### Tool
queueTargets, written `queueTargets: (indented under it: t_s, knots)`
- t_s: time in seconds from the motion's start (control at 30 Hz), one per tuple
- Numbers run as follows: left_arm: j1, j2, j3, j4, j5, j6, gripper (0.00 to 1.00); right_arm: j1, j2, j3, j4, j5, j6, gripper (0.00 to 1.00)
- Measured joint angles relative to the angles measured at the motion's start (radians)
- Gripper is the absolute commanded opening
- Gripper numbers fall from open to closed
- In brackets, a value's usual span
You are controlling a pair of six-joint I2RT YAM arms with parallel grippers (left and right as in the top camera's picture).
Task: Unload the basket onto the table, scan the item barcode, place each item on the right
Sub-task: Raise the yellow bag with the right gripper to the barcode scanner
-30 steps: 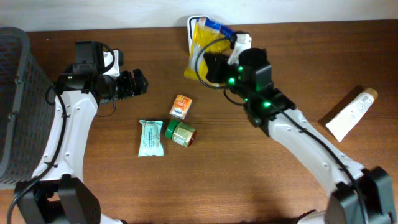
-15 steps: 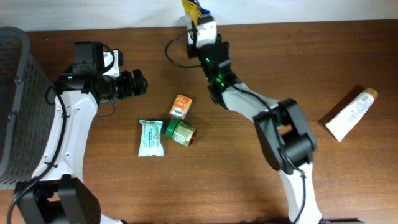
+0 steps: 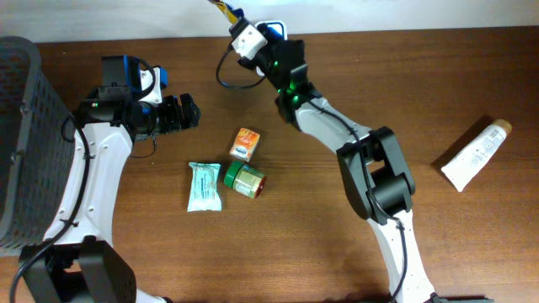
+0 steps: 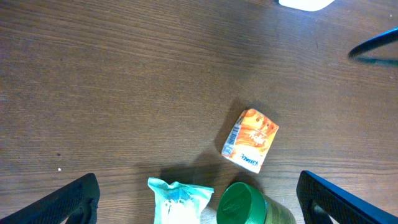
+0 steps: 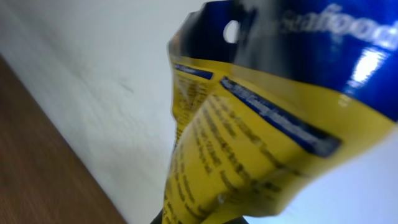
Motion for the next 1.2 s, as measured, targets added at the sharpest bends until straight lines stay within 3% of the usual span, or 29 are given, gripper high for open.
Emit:
queueTargets:
  t_s: [0.33, 0.53, 0.7, 1.2]
  knots:
    - [0.000, 0.000, 0.000, 0.000, 0.000, 0.000, 0.99, -0.148, 0.049, 0.106, -0.012, -0.348, 0.059, 0.04]
    - [0.000, 0.000, 0.000, 0.000, 0.000, 0.000, 0.99, -0.170, 0.178, 0.217, -0.009, -0.536, 0.102, 0.04]
    - [0.000, 0.000, 0.000, 0.000, 0.000, 0.000, 0.99, -0.153, 0.278, 0.284, 0.042, -0.607, 0.188, 0.04]
    - [0.000, 0.000, 0.000, 0.000, 0.000, 0.000, 0.99, -0.158, 0.282, 0.308, 0.093, -0.718, 0.256, 0.04]
